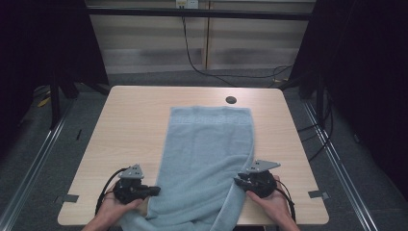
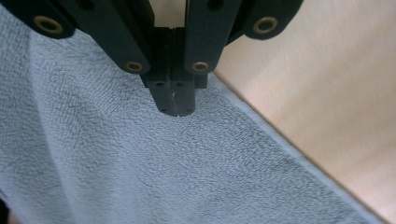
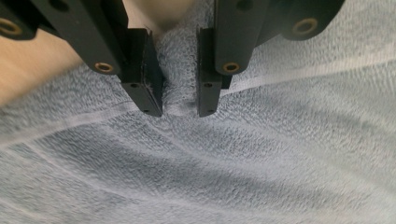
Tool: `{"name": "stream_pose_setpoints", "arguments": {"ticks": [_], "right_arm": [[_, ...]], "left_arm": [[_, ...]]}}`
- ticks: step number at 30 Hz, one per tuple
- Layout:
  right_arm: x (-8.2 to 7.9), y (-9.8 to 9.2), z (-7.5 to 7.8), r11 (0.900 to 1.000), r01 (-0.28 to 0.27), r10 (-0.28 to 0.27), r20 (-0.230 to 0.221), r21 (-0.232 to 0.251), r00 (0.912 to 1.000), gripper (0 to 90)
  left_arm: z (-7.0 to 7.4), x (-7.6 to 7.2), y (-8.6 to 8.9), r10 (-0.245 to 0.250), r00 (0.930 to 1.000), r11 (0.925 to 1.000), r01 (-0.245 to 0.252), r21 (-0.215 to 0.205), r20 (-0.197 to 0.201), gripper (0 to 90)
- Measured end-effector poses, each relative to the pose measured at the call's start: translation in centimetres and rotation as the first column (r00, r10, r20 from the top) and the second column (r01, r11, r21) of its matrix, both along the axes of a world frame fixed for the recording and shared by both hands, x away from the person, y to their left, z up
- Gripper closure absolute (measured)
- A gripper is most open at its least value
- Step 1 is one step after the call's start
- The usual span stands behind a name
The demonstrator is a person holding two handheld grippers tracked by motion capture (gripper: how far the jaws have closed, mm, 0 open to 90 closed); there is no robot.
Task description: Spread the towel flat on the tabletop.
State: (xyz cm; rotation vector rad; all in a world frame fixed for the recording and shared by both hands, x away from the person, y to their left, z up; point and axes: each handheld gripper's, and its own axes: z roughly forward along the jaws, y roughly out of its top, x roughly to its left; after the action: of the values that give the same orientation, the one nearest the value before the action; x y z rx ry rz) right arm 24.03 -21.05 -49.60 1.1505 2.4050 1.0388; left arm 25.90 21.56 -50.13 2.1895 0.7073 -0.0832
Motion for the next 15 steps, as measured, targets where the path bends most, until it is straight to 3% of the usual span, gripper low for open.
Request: {"name": "stream_pose_setpoints", "arguments": {"ticks": [4,8,9,15], "right_arm": [[-0.2,0.2,1.0,0.999,-0.009,0.008,0.031,0.05,0.9995,85.6],[-0.9,-0.4,1.4,0.997,0.002,-0.006,0.046,0.077,0.9989,86.1],[-1.4,-1.0,1.7,0.994,0.017,-0.023,0.045,0.112,0.9987,85.9],[-2.4,-2.5,1.9,0.989,0.044,-0.051,0.045,0.138,0.9977,85.6]], "left_arm": [[-0.1,-0.5,1.3,0.03,0.9996,0.9995,-0.03,-0.011,-0.003,90.0],[-0.1,0.1,1.5,0.058,0.9982,0.9982,-0.058,-0.015,-0.011,90.0],[-0.1,0.2,1.5,0.062,0.998,0.998,-0.063,-0.013,-0.009,90.0],[-0.1,0.4,1.1,0.071,0.9975,0.9975,-0.071,-0.002,0.007,90.0]]}}
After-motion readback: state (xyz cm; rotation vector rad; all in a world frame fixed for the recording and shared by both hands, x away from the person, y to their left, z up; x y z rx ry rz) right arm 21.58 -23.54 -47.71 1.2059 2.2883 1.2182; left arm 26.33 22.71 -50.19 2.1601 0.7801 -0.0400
